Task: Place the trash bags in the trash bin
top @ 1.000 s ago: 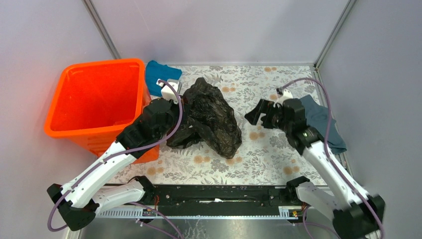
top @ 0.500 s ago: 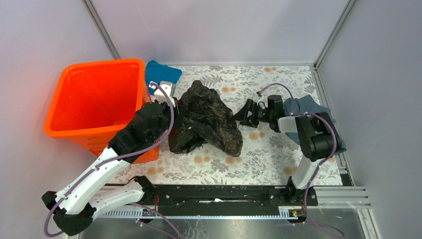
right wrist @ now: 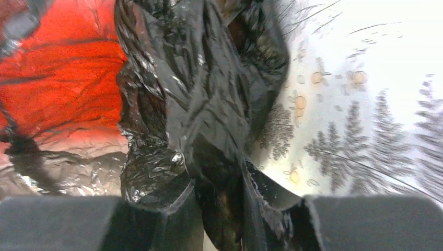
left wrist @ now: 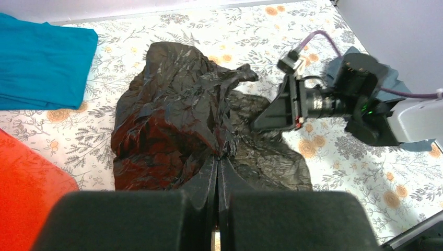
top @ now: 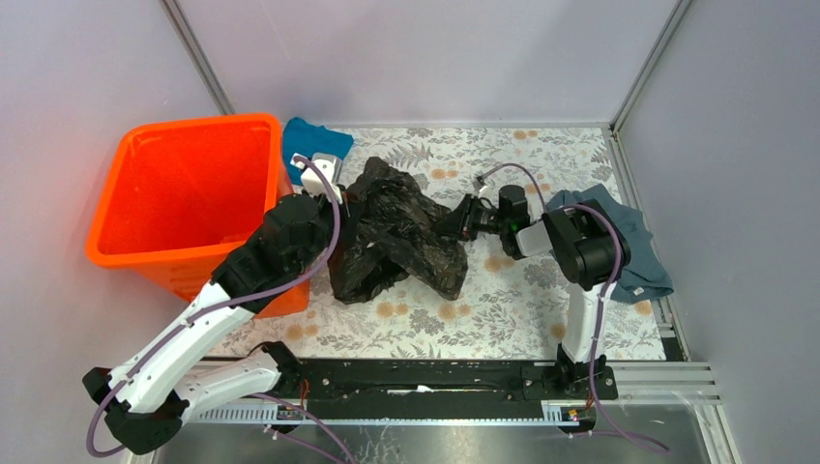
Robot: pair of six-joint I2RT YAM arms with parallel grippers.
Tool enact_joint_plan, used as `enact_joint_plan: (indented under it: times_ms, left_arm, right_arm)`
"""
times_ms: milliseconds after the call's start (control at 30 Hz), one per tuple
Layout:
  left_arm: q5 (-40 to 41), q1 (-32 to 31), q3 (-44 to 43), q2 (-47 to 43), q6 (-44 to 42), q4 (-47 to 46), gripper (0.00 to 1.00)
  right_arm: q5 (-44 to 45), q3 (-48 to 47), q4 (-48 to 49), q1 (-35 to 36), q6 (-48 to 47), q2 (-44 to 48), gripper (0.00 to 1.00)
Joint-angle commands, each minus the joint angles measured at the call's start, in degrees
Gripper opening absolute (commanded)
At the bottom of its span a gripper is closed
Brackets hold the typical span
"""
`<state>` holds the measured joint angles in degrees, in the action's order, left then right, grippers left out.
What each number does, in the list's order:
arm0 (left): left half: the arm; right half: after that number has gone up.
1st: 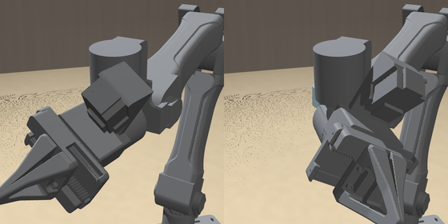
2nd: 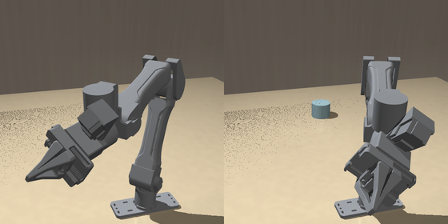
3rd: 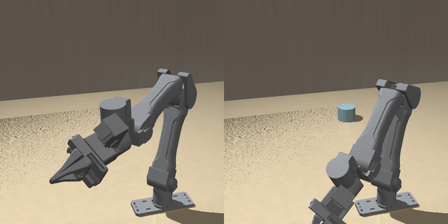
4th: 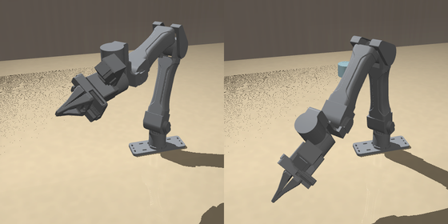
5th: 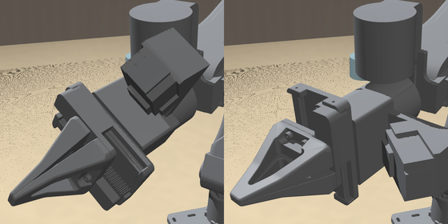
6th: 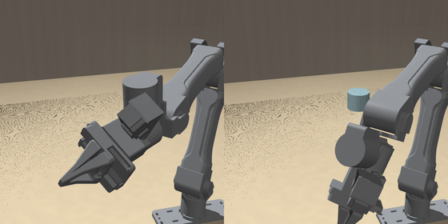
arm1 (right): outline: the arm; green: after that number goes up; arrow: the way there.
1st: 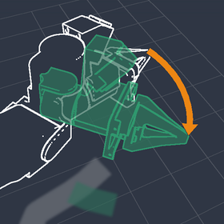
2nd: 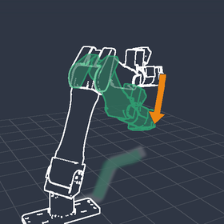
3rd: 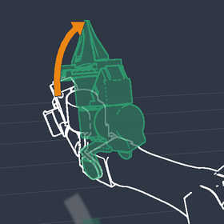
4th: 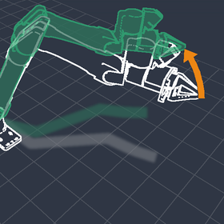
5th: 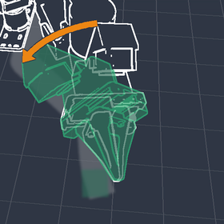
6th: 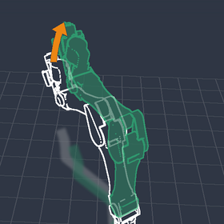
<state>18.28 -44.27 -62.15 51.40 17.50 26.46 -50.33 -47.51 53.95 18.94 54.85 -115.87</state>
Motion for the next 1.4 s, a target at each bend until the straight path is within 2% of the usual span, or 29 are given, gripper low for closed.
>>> enact_joint_plan:
  times_ms: [0, 33, 100, 133, 233, 300, 367, 433, 533, 567, 600, 633, 667, 700, 767, 800, 833, 900, 967, 1033, 1100, 1200, 1300, 1367]
  left_arm:
    - [3.2, 0.2, -2.6, 1.3, -1.1, -1.5, 0.00]
    - [4.7, 0.2, -2.6, 2.2, -1.0, -1.5, 0.00]
    - [6.7, 0.4, -2.4, 3.9, -0.6, -2.2, 0.00]
    - [7.3, 0.6, -2.7, 5.1, -0.5, -2.8, 0.00]
    - [8.0, 2.0, -7.4, 11.6, 0.0, -3.7, 0.00]
    - [7.8, 3.2, -13.6, 17.9, -0.4, -3.9, 0.00]
    - [5.9, 4.3, -22.3, 24.4, -2.6, -4.2, 0.00]
    - [3.7, 5.6, -34.8, 30.6, -4.7, -2.9, 0.00]
    - [2.0, 6.3, -59.9, 39.4, -7.8, 1.9, 0.00]
    - [0.0, 6.2, -68.2, 41.3, -8.7, 2.6, 0.00]
    - [-2.9, 6.2, -73.7, 42.0, -9.3, 1.6, 0.00]
    - [-6.1, 6.2, -76.0, 41.2, -9.8, -0.8, 0.00]
    - [-9.7, 6.1, -74.5, 38.7, -10.0, -4.6, 0.00]
    - [-13.3, 6.1, -67.2, 33.0, -9.9, -10.4, 0.00]
    - [-15.7, 6.0, -50.4, 22.9, -9.2, -23.7, 0.00]
    - [-15.5, 6.1, -42.5, 18.2, -8.8, -31.7, 0.00]
    - [-14.2, 6.1, -35.1, 14.9, -8.5, -35.2, 0.00]
    - [-7.6, 6.0, -25.0, 11.2, -7.3, -36.0, 0.00]
    - [0.5, 6.1, -18.7, 11.5, -4.3, -29.8, 0.00]
    - [2.9, 6.2, -13.4, 13.7, -0.8, -21.7, 0.00]
    - [-0.4, 6.2, -5.6, 14.5, 2.9, -18.7, 0.00]
    - [-5.5, 6.2, 7.1, 11.8, 8.6, -19.9, 0.00]
    - [-10.0, 6.2, 13.4, 6.6, 10.0, -21.2, 0.00]
    - [-12.2, 6.2, 10.5, 3.7, 8.3, -20.5, 0.00]
  right_arm:
    - [-0.4, 0.7, -1.3, -7.9, 2.1, 5.1, 0.31]
    - [-0.4, 0.5, -4.5, -9.7, 0.5, 6.5, 0.30]
    - [0.4, -0.9, -13.7, -12.2, -3.9, 8.5, 0.17]
    - [0.9, -2.2, -18.4, -13.0, -6.1, 9.3, 0.14]
    - [4.8, -10.4, -36.9, -14.3, -14.6, 10.5, 0.12]
    - [10.4, -19.8, -51.2, -14.4, -21.2, 11.3, 0.12]
    - [17.4, -32.8, -65.7, -14.4, -27.0, 11.5, 0.12]
    - [23.6, -49.2, -78.8, -14.4, -31.2, 10.7, 0.12]
    - [31.7, -79.1, -96.8, -14.4, -35.6, 8.1, 0.12]
    - [33.6, -93.5, -101.6, -14.4, -36.4, 6.7, 0.12]
    - [34.3, -103.3, -104.5, -14.4, -36.7, 6.6, 0.11]
    - [33.6, -108.3, -104.5, -14.4, -37.0, 8.4, 0.09]
    - [31.9, -108.0, -101.9, -14.4, -37.2, 12.0, 0.06]
    - [29.7, -101.4, -96.0, -14.4, -37.0, 18.3, 0.04]
    - [25.5, -78.1, -76.4, -14.4, -35.7, 33.9, 0.03]
    - [25.2, -66.3, -62.4, -14.3, -34.5, 41.6, 0.02]
    - [25.9, -56.6, -54.2, -14.3, -33.8, 47.2, 0.00]
    - [27.7, -43.4, -46.2, -14.3, -31.5, 54.3, 0.00]
    - [25.5, -34.7, -45.8, -14.3, -29.3, 55.4, 0.00]
    - [22.6, -25.5, -46.7, -14.4, -27.2, 54.2, 0.00]
    - [21.2, -13.2, -47.0, -14.3, -24.5, 52.6, 0.00]
    - [17.9, 0.7, -42.7, -14.2, -21.3, 51.4, 0.00]
    - [18.9, 2.8, -48.3, -13.6, -24.5, 53.0, 0.00]
    - [21.5, -1.6, -54.6, -13.6, -27.3, 55.2, 0.00]
